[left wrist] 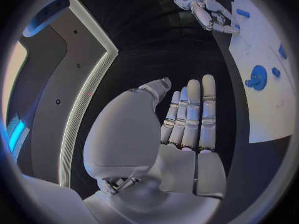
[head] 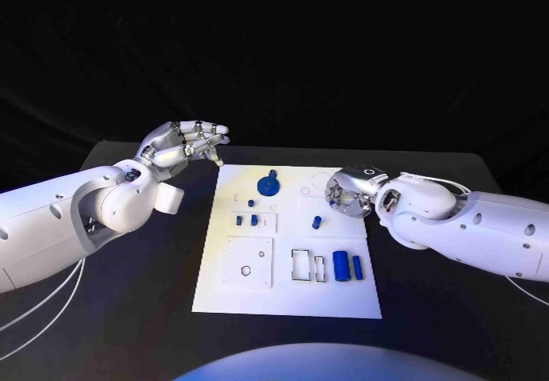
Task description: Assemble the parts on the task board
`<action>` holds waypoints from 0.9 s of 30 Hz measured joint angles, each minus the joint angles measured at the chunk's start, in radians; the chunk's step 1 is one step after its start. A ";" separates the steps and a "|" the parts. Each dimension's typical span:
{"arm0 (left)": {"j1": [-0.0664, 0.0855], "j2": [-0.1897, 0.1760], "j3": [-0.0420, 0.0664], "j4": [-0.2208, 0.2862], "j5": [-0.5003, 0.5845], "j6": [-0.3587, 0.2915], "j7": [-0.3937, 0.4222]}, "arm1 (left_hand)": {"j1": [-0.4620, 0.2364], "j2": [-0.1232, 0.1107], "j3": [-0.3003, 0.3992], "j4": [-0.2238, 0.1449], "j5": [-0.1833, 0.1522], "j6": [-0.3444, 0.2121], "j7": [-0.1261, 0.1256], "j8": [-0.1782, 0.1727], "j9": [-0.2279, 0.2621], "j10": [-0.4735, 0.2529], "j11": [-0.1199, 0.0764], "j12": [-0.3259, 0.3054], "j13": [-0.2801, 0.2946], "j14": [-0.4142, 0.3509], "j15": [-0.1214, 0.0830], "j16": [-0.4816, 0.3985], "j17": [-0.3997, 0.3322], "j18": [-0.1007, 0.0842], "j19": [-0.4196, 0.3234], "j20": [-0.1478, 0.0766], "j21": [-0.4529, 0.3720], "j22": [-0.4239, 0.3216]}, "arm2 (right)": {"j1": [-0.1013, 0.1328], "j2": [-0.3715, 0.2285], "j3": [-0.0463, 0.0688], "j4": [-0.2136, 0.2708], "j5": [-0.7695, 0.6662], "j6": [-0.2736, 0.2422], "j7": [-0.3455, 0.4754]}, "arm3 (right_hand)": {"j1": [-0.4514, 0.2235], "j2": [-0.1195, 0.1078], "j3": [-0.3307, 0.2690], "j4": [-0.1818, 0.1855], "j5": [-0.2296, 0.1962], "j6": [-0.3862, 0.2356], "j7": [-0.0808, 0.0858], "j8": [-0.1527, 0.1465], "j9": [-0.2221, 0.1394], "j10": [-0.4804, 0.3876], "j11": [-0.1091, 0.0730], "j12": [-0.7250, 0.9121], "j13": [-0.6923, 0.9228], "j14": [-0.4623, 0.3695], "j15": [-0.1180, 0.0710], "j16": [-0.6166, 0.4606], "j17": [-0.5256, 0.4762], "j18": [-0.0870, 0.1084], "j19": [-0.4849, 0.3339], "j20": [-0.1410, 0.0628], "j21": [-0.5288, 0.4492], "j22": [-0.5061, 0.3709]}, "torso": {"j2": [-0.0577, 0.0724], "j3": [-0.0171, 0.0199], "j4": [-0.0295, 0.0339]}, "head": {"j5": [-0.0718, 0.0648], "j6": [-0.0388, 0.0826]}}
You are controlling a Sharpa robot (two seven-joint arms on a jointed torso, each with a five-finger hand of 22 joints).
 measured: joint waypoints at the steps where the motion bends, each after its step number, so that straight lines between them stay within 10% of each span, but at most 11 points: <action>1: 0.000 0.000 0.000 0.000 -0.001 0.000 0.000 | 0.000 0.000 0.000 0.000 0.000 0.000 0.000 0.000 0.000 0.000 0.000 0.000 0.000 0.000 0.000 0.000 0.000 0.000 0.000 0.000 0.000 0.000 | 0.000 0.000 0.000 0.001 0.000 -0.001 -0.002 | -0.004 -0.004 0.000 0.000 0.000 0.000 0.000 0.004 0.000 0.000 0.000 -0.004 0.000 0.000 0.000 0.000 0.000 0.000 -0.004 0.004 -0.001 0.000 | 0.000 0.0000 -0.0001 | 0.000 0.000; 27: 0.000 -0.001 0.000 0.000 -0.031 0.005 -0.016 | -0.008 -0.008 0.008 -0.003 0.000 -0.018 -0.004 -0.005 -0.007 -0.007 0.007 -0.015 -0.008 -0.004 0.004 -0.008 0.000 0.000 -0.004 0.004 0.000 0.000 | -0.009 0.013 0.005 0.012 -0.045 0.001 -0.052 | -0.029 -0.035 0.031 -0.036 0.046 -0.009 0.008 0.005 0.021 -0.024 0.012 -0.020 -0.003 0.000 0.000 -0.006 0.005 0.000 -0.009 0.009 0.002 0.015 | 0.000 0.0001 -0.0008 | 0.000 -0.002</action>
